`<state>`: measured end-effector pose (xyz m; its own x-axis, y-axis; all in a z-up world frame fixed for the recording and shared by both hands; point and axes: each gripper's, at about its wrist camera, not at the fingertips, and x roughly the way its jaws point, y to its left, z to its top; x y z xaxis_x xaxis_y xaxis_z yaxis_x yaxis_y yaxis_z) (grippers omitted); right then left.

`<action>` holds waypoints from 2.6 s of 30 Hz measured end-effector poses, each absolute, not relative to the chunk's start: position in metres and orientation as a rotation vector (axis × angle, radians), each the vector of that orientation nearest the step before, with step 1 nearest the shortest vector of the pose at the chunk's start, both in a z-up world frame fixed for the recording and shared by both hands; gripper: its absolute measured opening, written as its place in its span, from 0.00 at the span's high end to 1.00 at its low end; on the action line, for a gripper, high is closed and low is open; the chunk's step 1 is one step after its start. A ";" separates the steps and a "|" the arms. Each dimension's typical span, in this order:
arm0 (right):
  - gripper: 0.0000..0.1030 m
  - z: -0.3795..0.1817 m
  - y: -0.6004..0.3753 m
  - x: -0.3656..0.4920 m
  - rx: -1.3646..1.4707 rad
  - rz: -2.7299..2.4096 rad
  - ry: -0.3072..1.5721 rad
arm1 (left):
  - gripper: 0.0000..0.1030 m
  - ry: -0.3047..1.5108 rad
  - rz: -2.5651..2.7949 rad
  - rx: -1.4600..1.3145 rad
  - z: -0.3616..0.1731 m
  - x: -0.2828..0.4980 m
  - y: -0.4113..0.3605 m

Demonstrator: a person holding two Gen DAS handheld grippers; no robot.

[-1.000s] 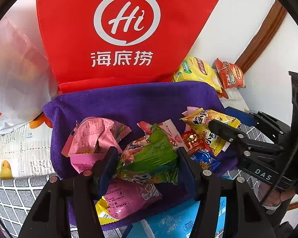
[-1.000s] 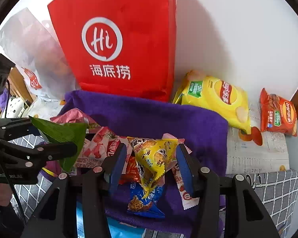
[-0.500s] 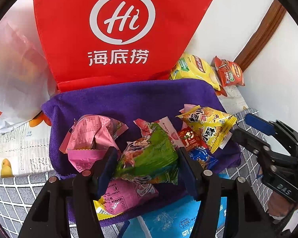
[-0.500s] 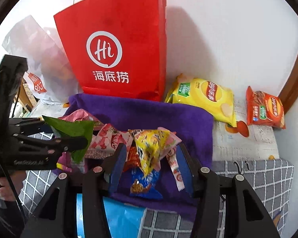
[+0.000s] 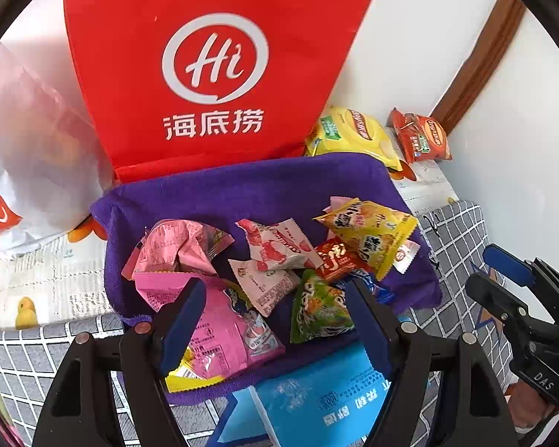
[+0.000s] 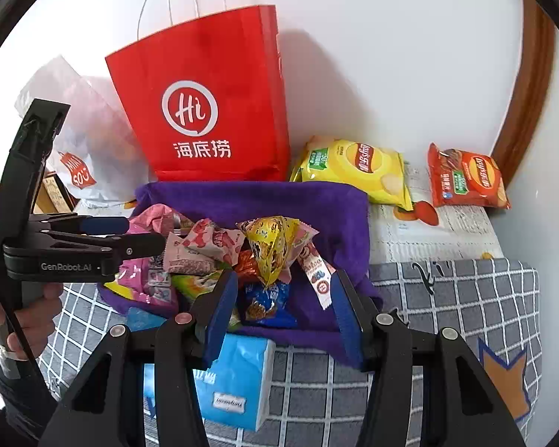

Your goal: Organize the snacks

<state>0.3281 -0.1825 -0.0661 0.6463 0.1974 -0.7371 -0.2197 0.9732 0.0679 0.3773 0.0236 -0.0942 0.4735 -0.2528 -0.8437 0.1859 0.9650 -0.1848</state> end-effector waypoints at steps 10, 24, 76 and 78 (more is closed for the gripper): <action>0.50 -0.049 -0.185 0.290 0.004 0.205 0.843 | 0.27 0.979 -0.269 -0.042 -0.059 0.333 0.011; 0.38 -0.020 -0.185 0.201 0.033 0.194 0.759 | 0.17 0.815 -0.196 -0.036 -0.023 0.206 0.009; 0.04 -0.014 -0.204 0.039 -0.001 0.128 0.615 | 0.08 0.623 -0.026 -0.032 -0.001 0.037 -0.006; 0.04 -0.014 -0.204 0.039 0.000 0.129 0.614 | 0.08 0.624 -0.025 -0.032 -0.001 0.037 -0.006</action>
